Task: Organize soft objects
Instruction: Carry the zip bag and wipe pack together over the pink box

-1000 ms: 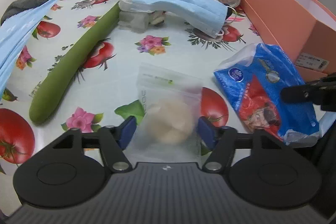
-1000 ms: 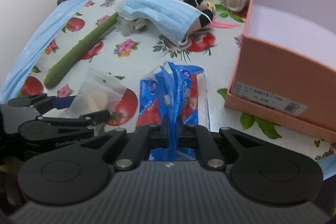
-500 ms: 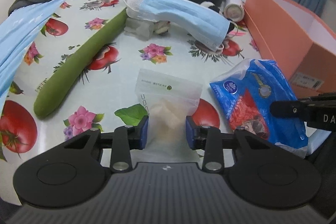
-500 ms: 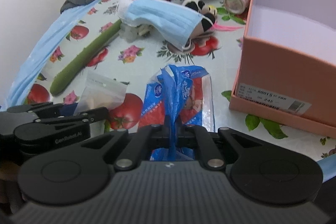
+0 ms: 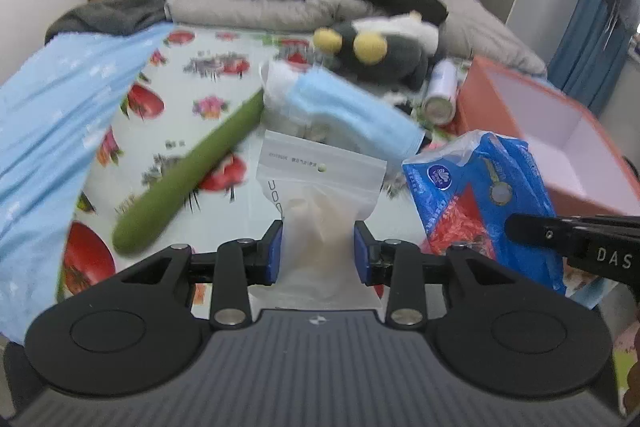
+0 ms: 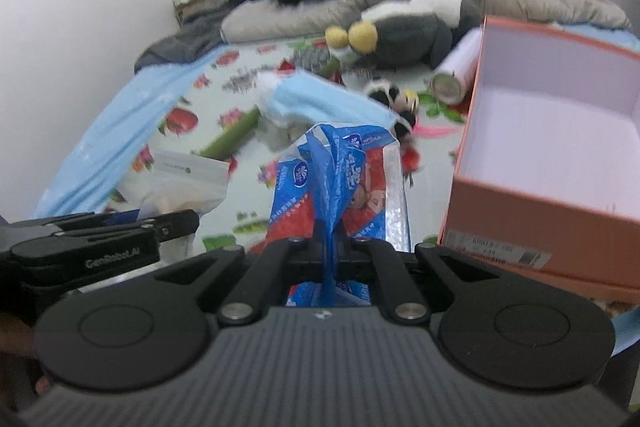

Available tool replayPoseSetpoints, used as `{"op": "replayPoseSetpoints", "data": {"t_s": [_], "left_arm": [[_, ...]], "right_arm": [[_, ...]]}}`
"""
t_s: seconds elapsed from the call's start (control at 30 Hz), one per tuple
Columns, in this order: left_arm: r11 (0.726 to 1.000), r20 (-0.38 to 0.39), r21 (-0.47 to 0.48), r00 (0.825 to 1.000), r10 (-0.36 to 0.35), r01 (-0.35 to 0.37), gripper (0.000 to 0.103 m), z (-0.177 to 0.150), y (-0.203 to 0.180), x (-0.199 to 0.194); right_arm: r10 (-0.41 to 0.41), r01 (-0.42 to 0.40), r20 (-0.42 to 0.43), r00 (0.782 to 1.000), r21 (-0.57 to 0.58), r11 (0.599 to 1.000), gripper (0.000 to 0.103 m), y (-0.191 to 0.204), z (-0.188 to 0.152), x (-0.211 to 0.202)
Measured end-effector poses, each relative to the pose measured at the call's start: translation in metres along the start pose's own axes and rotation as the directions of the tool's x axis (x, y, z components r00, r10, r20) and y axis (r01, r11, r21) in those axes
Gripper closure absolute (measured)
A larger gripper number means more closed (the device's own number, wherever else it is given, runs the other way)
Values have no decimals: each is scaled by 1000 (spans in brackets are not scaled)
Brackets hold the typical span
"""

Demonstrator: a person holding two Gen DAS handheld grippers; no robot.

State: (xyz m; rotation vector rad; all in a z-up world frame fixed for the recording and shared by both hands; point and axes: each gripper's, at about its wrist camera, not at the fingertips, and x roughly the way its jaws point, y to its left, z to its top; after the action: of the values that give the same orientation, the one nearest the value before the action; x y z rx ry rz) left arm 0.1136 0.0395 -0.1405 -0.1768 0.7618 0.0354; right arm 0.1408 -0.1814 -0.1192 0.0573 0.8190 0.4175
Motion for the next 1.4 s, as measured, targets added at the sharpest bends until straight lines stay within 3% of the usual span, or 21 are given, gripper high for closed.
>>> {"op": "replayPoseSetpoints", "data": {"t_s": [0.47,0.8,1.03,1.4], "left_arm": [[997,141,-27,988,-62,66,62,30,-24,-79],[989,214,21,965,-151,150,62,48,-64,-114],[971,215,75,947,-238,227,62,61,-103,-117],[934,133,165,931,-341,318,62,69,-173,-85]], "right_arm": [[-10,10,170,985,-1,1000,98,8,25,-74],[-81,79,285,955,16,997,98,3,34,-127],[-159,148,325,932,61,987,98,-21,33,-151],[-286,239,316,905,180,954,98,-80,23,-166]]}}
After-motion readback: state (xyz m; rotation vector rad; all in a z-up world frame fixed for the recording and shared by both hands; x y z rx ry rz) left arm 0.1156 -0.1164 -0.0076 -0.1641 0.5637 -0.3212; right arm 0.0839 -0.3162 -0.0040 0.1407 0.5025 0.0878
